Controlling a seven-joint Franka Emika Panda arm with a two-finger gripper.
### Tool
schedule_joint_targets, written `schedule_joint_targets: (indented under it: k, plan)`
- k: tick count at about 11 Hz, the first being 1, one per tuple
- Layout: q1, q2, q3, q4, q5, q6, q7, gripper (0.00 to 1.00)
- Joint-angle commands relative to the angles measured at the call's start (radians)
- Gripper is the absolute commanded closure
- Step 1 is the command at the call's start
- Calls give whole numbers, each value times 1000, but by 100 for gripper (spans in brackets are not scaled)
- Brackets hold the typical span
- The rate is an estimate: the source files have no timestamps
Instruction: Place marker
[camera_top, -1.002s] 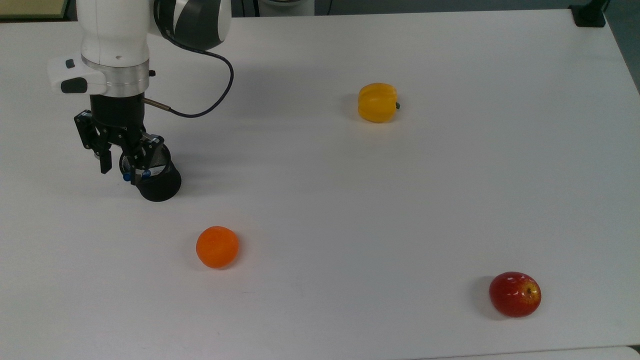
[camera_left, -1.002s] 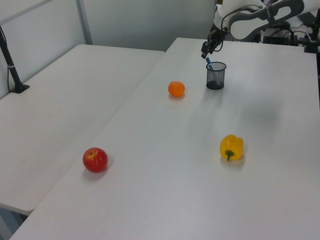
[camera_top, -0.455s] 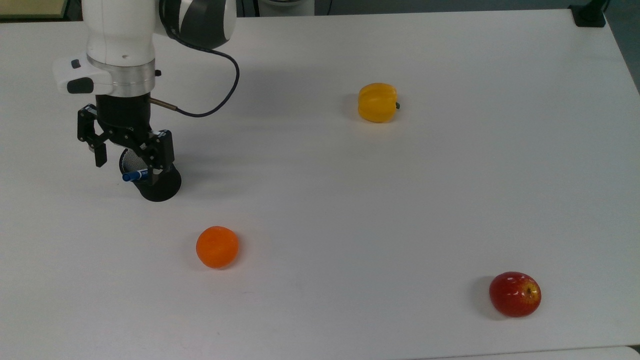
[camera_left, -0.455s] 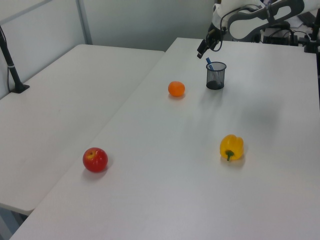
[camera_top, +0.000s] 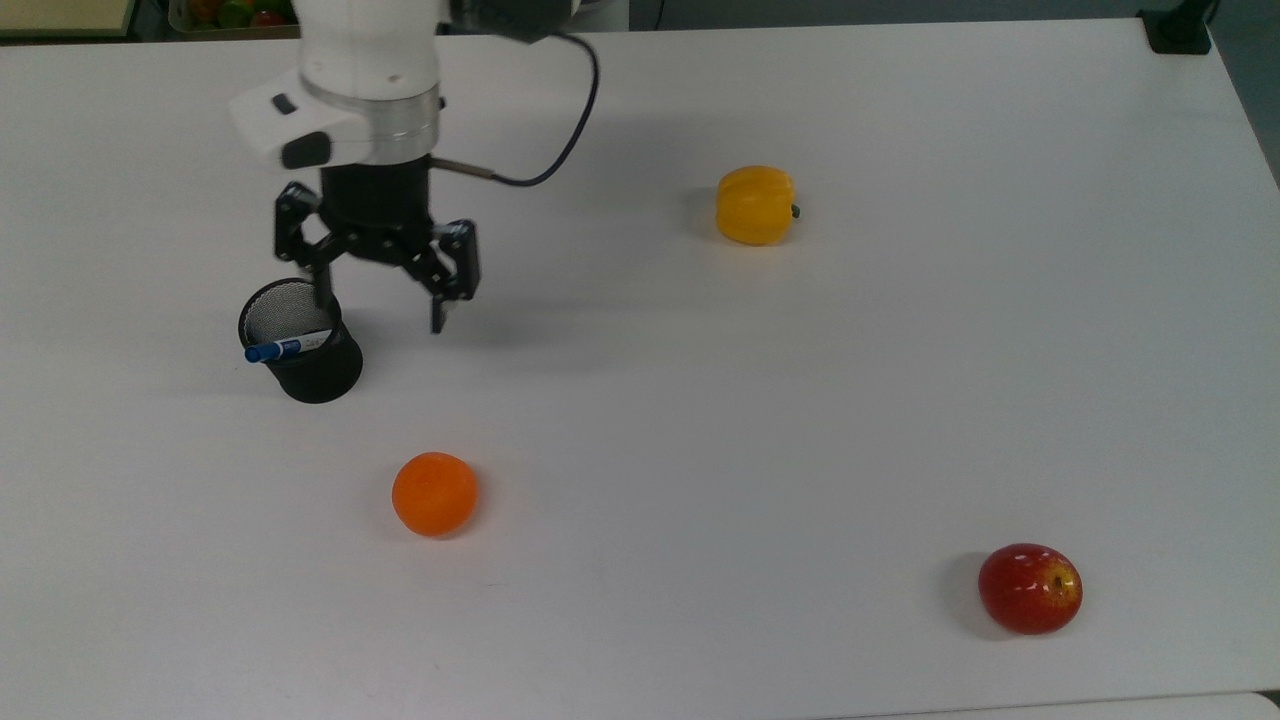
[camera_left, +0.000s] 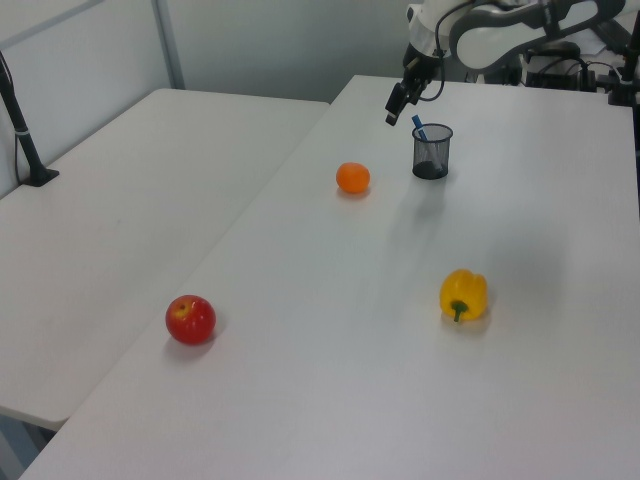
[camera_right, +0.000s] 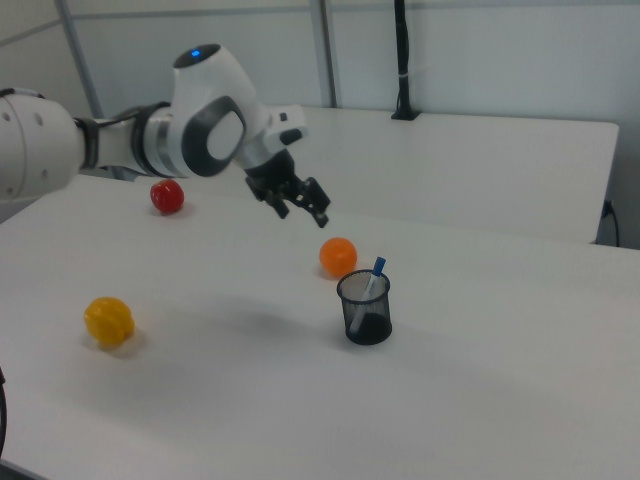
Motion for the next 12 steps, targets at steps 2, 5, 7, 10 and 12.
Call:
schedule_joint_targets:
  k: [2, 5, 7, 10, 12]
  plan:
    - [109, -126, -4, -12, -15, -355, -5, 0]
    - [153, -230, -2, -15, 9, -615, -80, 0]
    - [150, -278, -2, -15, 64, -686, -103, 0]
    - [148, -295, -2, -16, 63, -714, -105, 0]
    - [148, -295, -4, -12, 61, -718, -96, 0]
